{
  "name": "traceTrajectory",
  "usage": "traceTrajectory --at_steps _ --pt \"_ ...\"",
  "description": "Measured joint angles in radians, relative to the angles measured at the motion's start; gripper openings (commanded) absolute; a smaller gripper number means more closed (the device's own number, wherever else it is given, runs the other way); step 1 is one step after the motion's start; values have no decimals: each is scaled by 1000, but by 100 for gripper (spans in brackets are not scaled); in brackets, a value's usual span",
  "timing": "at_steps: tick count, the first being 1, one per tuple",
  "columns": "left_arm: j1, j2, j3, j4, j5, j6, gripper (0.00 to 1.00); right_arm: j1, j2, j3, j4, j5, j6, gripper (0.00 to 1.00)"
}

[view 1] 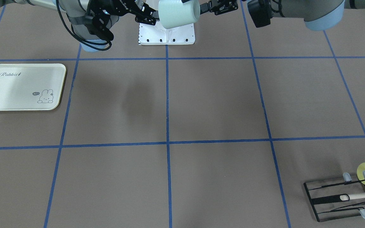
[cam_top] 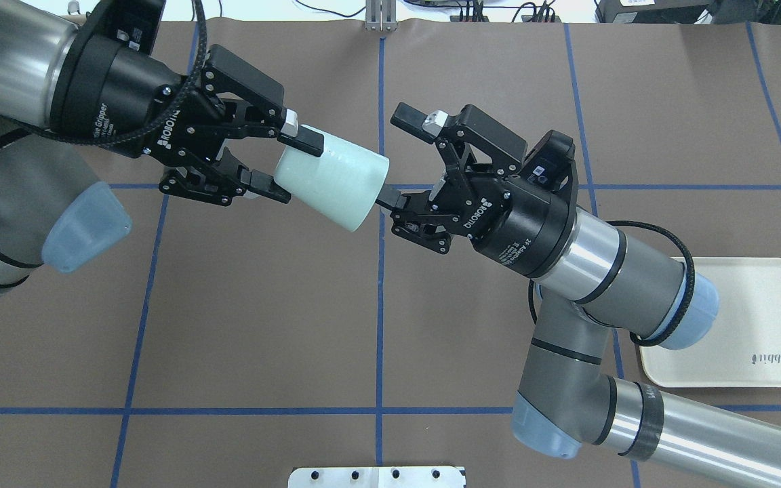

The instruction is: Left arm grabs green cup and hands to right arm on tray

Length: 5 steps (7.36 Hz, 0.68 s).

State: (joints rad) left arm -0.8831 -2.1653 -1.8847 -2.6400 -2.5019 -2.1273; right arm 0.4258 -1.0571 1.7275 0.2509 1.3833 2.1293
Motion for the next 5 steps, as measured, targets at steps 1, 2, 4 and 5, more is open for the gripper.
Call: traceTrajectory --at_steps 1,2,4,5 --pt "5 -2 0 0 0 -1 29 0 6 -3 -1 -3 0 97" --pt "9 -4 0 0 0 -2 29 -1 8 -4 -1 -4 0 92" --pt "13 -6 -1 0 0 -2 29 -1 9 -4 -1 -4 0 68" --pt "15 -7 -1 0 0 -2 29 -1 9 -4 -1 -4 0 57"
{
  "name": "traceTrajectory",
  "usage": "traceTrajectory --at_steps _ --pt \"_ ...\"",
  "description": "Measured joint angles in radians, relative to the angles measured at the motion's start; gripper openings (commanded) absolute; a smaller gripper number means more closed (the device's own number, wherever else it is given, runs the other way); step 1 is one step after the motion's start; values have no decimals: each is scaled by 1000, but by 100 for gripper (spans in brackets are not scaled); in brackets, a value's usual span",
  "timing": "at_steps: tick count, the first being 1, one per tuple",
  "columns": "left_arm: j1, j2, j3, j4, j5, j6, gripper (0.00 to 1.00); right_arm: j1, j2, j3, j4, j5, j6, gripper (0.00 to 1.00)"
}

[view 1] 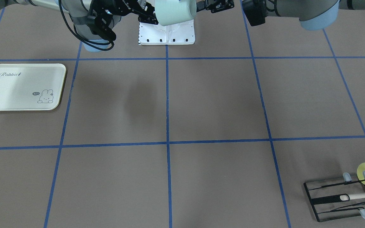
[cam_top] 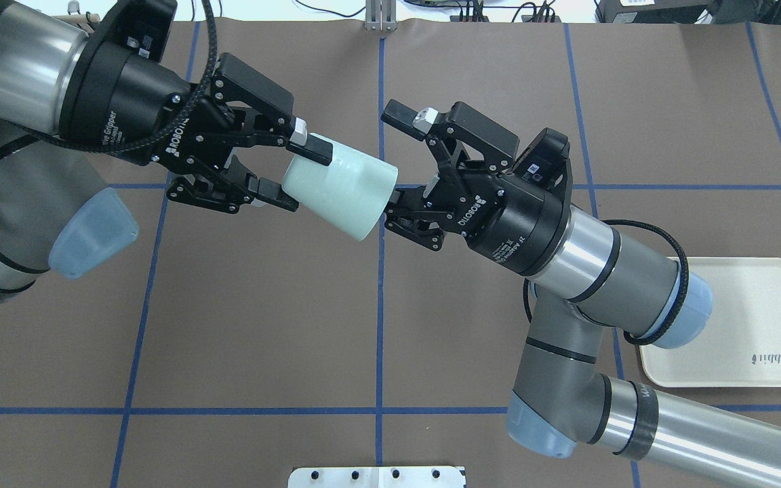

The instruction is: Left arm grabs green cup and hands to right arm on tray

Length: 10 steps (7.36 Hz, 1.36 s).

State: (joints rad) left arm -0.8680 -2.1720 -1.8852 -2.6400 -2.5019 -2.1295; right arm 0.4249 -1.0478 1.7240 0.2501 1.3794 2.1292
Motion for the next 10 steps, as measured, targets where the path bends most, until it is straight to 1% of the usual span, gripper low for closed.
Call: traceTrajectory --at_steps 1,2,3,4,5,6,7,8,10 --pt "1 -1 0 0 0 0 29 0 0 0 0 1 0 49" --pt "1 -1 0 0 0 0 29 0 -1 0 0 2 -3 44" --pt "1 -2 0 0 0 0 32 0 -2 0 0 2 -6 44" --pt "1 -3 0 0 0 0 33 -1 -3 0 0 3 -9 40" --pt "1 -3 0 0 0 -1 36 -1 -4 0 0 3 -11 31" --pt "1 -4 0 0 0 -1 41 -2 -4 0 0 4 -12 16" --pt "1 -6 0 0 0 -1 57 -2 -5 0 0 4 -12 0" --pt "1 -7 0 0 0 -1 100 -3 -7 0 1 5 -12 0" --pt "1 -12 0 1 8 -12 100 -4 -10 1 1 4 -12 0"
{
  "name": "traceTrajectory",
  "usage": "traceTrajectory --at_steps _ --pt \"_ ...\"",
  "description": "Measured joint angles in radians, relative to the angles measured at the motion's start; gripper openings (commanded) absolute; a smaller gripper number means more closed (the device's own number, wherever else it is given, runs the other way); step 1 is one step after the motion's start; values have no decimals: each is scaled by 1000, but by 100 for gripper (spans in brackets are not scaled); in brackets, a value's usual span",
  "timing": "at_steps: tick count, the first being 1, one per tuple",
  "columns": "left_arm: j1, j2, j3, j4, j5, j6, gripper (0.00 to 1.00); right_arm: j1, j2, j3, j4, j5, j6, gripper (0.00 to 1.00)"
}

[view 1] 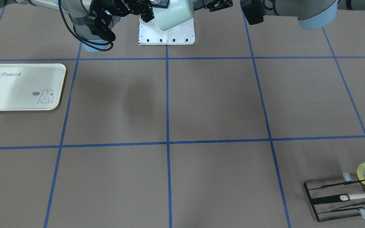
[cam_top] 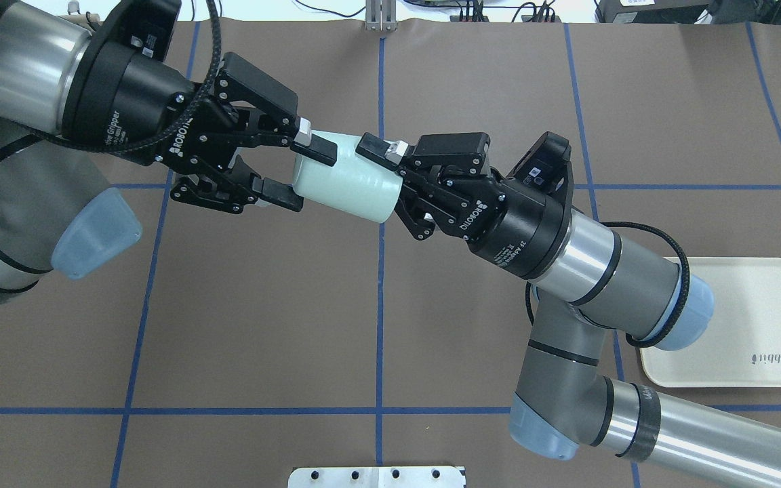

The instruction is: Left arm grabs green cup and hands to right arm on tray

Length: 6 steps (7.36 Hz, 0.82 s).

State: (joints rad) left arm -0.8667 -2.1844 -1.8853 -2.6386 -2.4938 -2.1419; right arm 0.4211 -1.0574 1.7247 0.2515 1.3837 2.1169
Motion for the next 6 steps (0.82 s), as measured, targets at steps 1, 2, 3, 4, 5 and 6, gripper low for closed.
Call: traceTrajectory --at_steps 1,2,3,4,5,6 --pt "0 -10 0 2 15 -19 100 -1 -1 1 0 -1 0 0" --pt "0 -19 1 5 28 -28 100 -1 -1 2 1 -2 0 0" --pt "-1 -23 2 8 34 -31 100 -1 -3 3 2 -1 0 0" --pt "-2 -24 2 9 37 -30 100 -1 -5 3 3 -1 0 0" --pt "-4 -22 1 10 37 -27 100 -1 -10 6 5 1 0 0" --pt "-8 -20 2 12 36 -25 100 0 -20 8 8 3 0 0"
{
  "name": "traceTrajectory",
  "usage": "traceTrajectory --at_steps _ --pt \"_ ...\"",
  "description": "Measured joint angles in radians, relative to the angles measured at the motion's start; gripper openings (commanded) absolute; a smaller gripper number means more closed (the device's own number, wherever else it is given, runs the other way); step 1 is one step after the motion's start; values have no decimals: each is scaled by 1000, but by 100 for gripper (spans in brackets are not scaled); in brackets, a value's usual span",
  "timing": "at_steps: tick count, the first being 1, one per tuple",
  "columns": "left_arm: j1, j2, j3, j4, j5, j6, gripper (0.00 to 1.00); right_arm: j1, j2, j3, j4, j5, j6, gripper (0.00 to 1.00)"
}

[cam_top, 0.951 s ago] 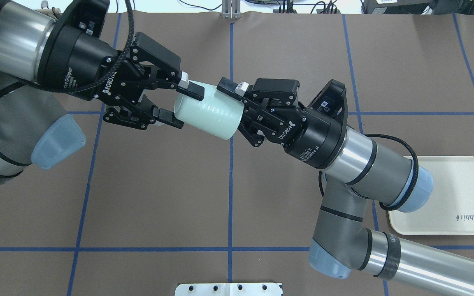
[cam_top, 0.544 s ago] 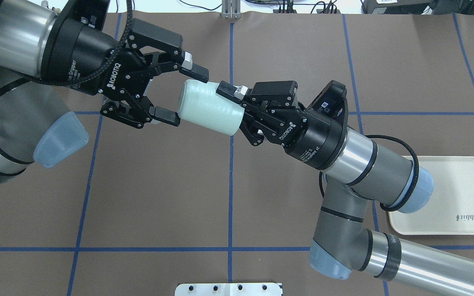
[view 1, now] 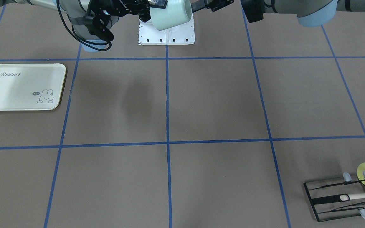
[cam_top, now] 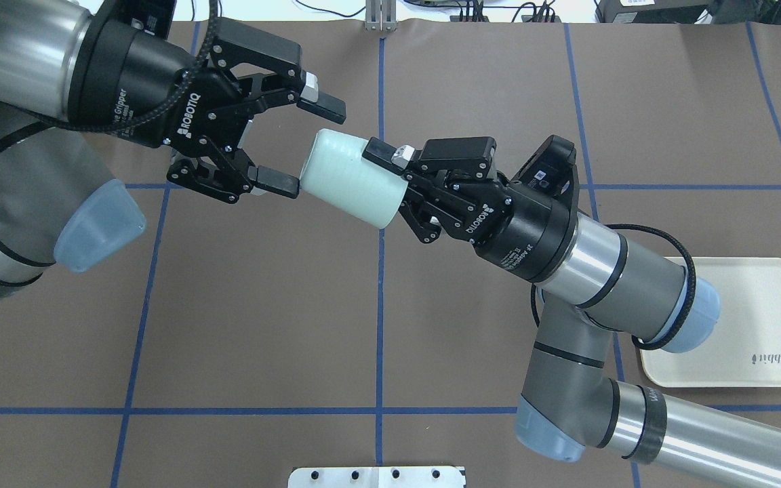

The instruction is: Left arm grabs green cup and hands to right arm on tray

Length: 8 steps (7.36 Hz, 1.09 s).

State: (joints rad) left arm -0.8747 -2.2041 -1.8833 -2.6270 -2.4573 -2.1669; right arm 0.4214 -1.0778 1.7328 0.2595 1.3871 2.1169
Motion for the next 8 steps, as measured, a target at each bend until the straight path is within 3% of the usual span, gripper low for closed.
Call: traceTrajectory --at_steps 4,8 --pt "-16 26 7 0 -7 9 100 89 -62 -6 -32 59 4 0" --pt "-73 116 20 69 -9 189 100 319 -82 -8 -354 413 -51 0"
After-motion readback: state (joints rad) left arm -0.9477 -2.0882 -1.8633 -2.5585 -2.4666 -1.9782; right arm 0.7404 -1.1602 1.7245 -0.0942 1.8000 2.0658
